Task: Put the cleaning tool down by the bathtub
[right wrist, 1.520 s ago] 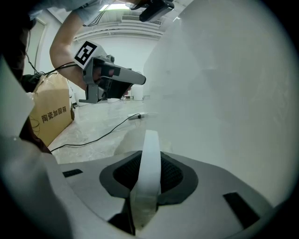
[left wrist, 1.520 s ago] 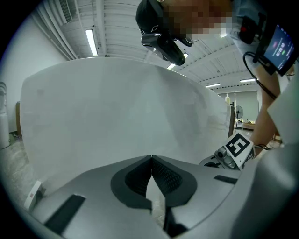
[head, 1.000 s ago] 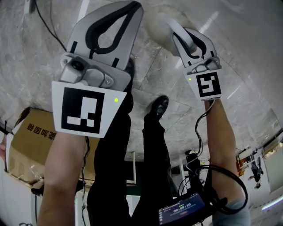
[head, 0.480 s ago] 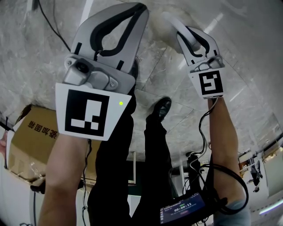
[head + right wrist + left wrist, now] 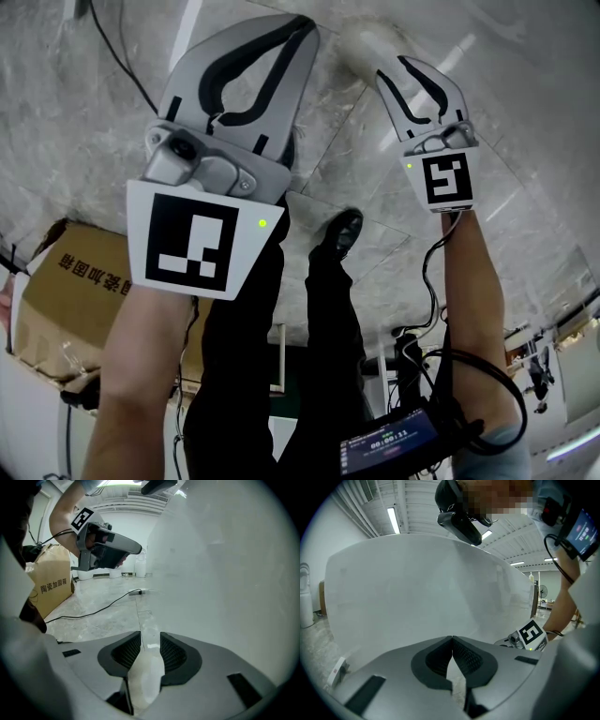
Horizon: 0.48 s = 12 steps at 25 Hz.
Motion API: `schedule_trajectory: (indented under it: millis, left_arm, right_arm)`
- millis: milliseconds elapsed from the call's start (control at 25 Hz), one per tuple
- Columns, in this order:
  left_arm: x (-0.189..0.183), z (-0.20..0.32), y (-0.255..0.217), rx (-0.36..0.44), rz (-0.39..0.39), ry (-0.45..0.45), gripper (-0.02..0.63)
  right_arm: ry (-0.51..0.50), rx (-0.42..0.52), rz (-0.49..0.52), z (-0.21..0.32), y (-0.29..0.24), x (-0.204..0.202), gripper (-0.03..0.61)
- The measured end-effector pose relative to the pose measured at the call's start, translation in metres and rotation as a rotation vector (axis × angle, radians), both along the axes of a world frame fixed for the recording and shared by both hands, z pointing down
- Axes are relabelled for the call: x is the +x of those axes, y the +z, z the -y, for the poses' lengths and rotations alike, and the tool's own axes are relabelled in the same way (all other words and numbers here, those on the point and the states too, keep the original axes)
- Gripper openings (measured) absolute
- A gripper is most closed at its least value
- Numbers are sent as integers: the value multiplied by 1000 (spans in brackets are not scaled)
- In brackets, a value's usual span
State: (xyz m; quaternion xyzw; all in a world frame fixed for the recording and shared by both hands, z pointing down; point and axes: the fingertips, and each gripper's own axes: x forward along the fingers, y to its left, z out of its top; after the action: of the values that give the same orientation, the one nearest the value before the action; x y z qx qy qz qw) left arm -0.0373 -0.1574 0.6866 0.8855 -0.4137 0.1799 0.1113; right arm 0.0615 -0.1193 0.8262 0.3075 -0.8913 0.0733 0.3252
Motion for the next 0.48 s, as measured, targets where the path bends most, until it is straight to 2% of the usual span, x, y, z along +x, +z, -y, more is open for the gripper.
schedule_trajectory:
  millis: [480]
  left_arm:
    - [4, -4, -38, 46, -22, -17, 15]
  right_arm:
    - [-42, 88, -7, 5, -51, -1, 138]
